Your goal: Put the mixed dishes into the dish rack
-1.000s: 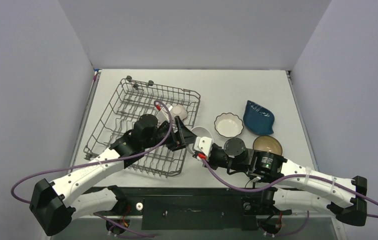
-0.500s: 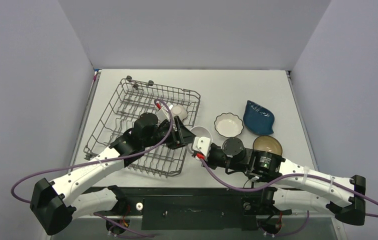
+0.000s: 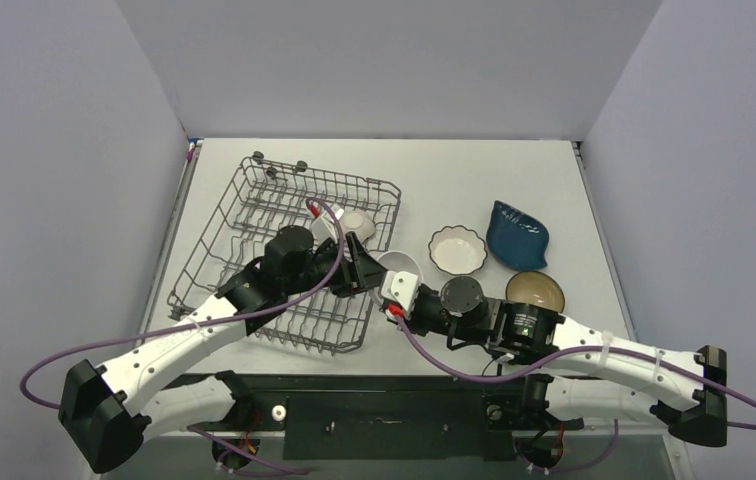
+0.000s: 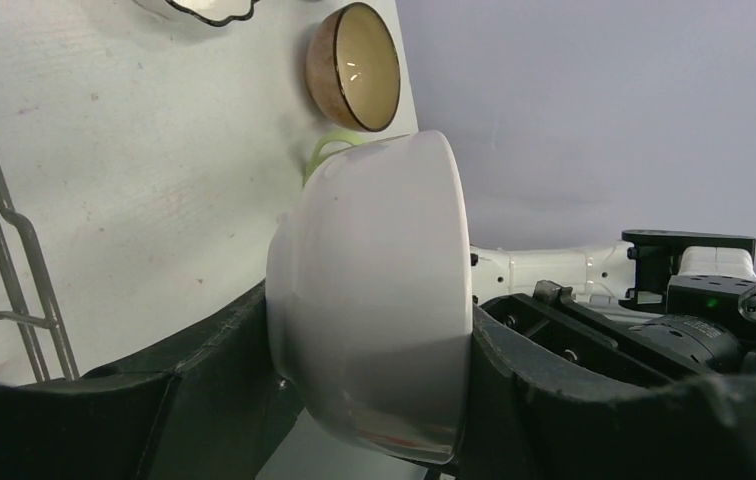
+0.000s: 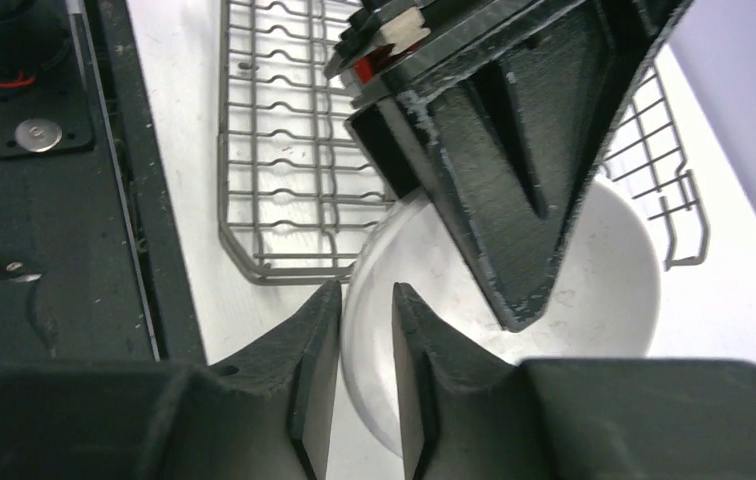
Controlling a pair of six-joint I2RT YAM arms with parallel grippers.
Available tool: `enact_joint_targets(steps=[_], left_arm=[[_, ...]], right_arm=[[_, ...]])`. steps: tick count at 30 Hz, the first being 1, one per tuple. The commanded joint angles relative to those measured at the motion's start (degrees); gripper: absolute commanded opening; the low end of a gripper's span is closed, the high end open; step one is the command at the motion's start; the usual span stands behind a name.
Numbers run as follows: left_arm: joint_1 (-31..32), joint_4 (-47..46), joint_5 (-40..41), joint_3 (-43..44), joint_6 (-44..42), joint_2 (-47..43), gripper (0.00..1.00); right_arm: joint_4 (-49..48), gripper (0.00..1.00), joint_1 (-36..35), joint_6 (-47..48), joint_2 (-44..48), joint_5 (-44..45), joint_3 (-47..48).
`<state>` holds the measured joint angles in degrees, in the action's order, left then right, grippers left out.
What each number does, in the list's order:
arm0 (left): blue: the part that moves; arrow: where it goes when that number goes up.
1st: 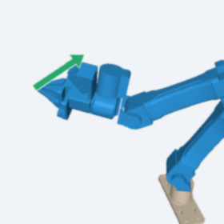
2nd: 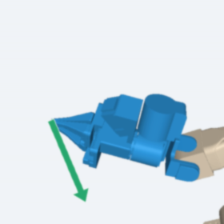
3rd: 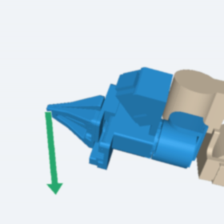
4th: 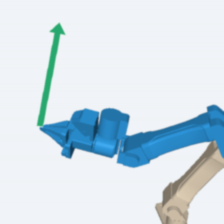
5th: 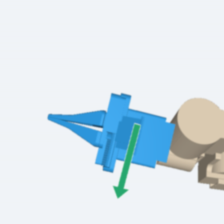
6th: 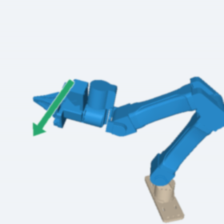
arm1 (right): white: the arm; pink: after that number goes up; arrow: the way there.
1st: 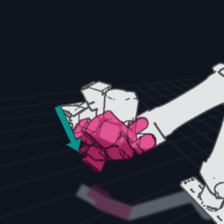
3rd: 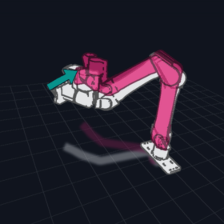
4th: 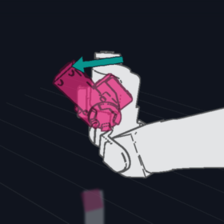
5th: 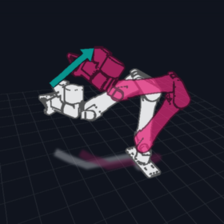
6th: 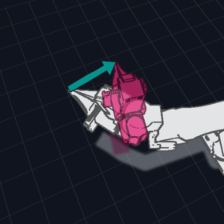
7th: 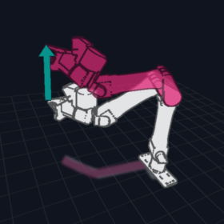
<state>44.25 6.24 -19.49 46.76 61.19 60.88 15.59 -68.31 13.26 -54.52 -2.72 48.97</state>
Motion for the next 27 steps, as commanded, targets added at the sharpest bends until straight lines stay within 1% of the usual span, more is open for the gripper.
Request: enact_joint_targets(steps=[1,2,4,9,10,11,13,14,17,18,19,20,21,22,23,24,25,26,27], left_arm=[[-0.9,1.3,0.7,2.6,-2.5,-3.2,0.0],[-1.0,1.8,1.3,2.8,-2.9,-3.5,0.0],[-1.6,2.9,1.8,2.9,-3.3,-4.4,0.0],[-3.5,5.7,2.6,2.6,-4.3,-6.4,0.0],[-4.1,6.3,2.8,2.7,-4.9,-6.6,0.0],[-4.5,7.8,3.7,3.1,-5.3,-6.9,0.0],[-5.7,11.2,5.7,4.2,-7.2,-7.4,0.0],[-6.6,12.7,6.8,4.8,-9.2,-7.5,0.0],[-8.7,19.9,13.1,8.1,-15.7,-7.0,0.0],[-9.8,21.2,14.7,8.7,-17.1,-6.7,0.0],[-10.2,23.5,18.5,9.9,-20.2,-6.0,0.0],[-10.9,24.5,20.5,10.5,-21.8,-5.5,0.0],[-11.1,26.1,24.9,11.7,-24.6,-4.4,0.0],[-11.4,26.6,27.0,12.3,-26.1,-3.7,0.0],[-11.5,27.5,31.7,13.5,-29.2,-2.2,0.0],[-11.7,27.8,34.2,14.2,-30.8,-0.4,0.0],[-11.7,27.9,38.6,15.6,-34.0,0.6,0.0],[-11.7,27.5,40.7,16.3,-35.6,2.9,0.0],[-11.7,27.1,44.7,17.5,-39.1,4.1,0.0]], right_arm=[[-6.2,0.25,-0.3,-0.5,-1.1,4.7,1.0],[-6.9,0.31,-0.3,-0.6,-1.2,5.0,0.9],[-7.8,0.37,-0.3,-1.1,-1.9,5.7,0.8],[-9.4,0.47,-0.3,-2.2,-3.2,6.4,1.0],[-9.4,0.54,-0.3,-2.3,-3.5,6.5,1.1],[-9.2,0.65,-0.3,-2.8,-3.5,6.6,1.5],[-9.5,0.73,-0.3,-3.9,-2.4,7.4,1.6],[-9.9,0.75,-0.3,-4.7,-0.5,7.7,0.9],[-12.2,0.79,-0.3,-7.1,5.1,8.9,-0.8],[-12.7,0.8,-0.3,-8.7,8.0,11.2,-1.6],[-13.3,0.81,-0.2,-9.4,9.3,13.0,-2.0],[-13.4,0.82,-0.2,-11.1,11.7,18.2,-2.8],[-13.4,0.84,0.2,-12.0,12.6,21.0,-3.2],[-13.2,0.84,0.6,-12.9,14.5,26.3,-4.2],[-12.3,0.85,1.6,-14.0,15.3,28.2,-4.5],[-11.6,0.86,2.4,-15.7,16.9,31.1,-5.3],[-10.1,0.86,4.4,-16.5,17.7,31.8,-5.7],[-9.3,0.86,5.6,-18.5,19.0,32.4,-6.4],[-7.7,0.87,8.4,-19.7,19.7,32.1,-6.7]])
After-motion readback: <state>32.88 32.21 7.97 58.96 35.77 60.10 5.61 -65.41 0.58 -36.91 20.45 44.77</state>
